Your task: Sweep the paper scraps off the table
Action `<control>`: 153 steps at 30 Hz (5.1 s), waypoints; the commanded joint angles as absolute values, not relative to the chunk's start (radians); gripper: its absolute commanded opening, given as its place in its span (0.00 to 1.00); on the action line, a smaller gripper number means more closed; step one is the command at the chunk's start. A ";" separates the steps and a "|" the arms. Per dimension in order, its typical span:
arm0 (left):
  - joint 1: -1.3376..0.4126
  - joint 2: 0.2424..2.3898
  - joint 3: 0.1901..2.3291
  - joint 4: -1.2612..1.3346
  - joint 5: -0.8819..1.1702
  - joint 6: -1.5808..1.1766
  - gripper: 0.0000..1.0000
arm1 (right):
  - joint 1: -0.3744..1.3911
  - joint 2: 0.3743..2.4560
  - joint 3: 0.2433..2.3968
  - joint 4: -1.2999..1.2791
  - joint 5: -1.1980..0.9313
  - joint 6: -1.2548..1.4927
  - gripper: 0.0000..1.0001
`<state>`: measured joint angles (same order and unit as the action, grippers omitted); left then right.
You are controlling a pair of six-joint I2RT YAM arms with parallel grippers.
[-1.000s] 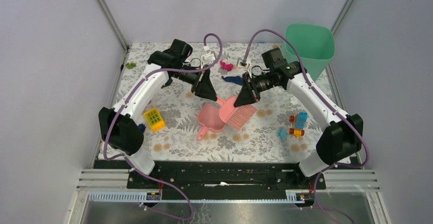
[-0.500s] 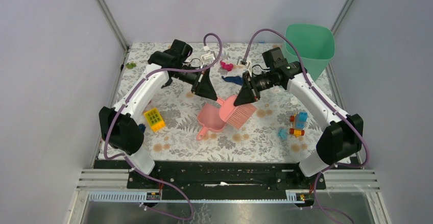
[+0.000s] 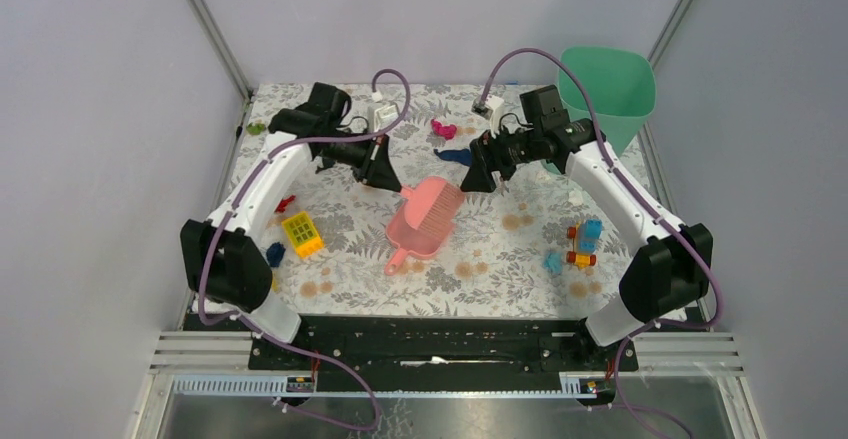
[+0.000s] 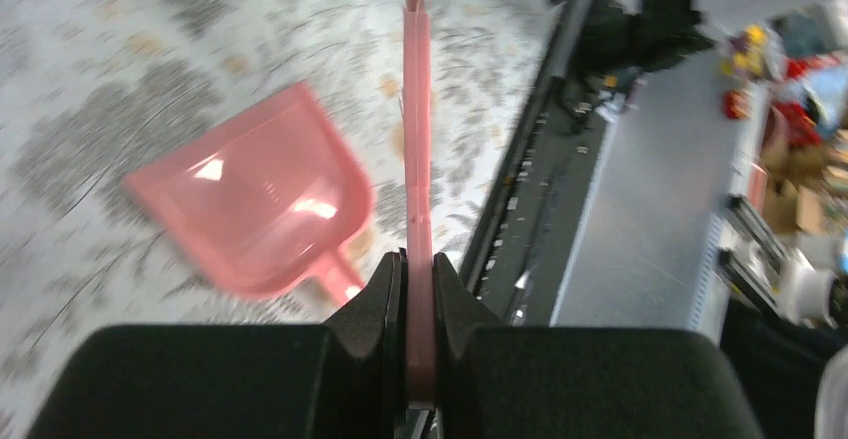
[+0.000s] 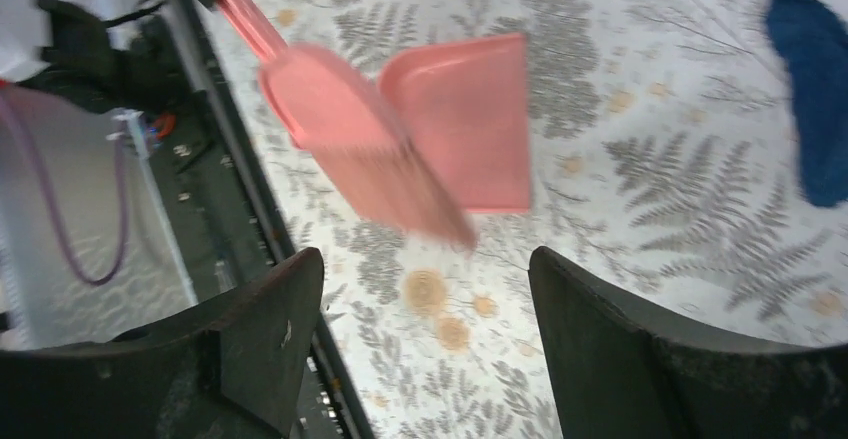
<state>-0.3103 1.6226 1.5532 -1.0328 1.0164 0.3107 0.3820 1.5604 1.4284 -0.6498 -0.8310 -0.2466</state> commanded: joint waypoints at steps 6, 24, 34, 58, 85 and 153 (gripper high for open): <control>-0.135 1.433 1.407 -0.801 0.460 0.043 0.00 | 0.377 1.646 1.400 -0.552 -0.538 -0.141 0.76; 0.165 1.265 1.207 -0.717 0.519 -0.133 0.00 | 0.562 1.877 1.243 -0.390 -0.385 0.342 0.68; 0.170 1.273 1.221 -0.719 0.528 -0.134 0.00 | 0.584 1.946 1.273 -0.387 -0.296 0.373 0.50; 0.186 1.298 1.220 -0.693 0.586 -0.160 0.00 | 0.550 1.883 1.374 -0.428 -0.186 0.107 0.59; 0.188 1.307 1.191 -0.676 0.664 -0.157 0.00 | 0.526 1.552 1.124 -0.520 -0.295 0.028 1.00; 0.203 1.280 1.161 -0.645 0.709 -0.209 0.00 | 0.617 1.813 1.290 -0.526 -0.216 -0.211 0.06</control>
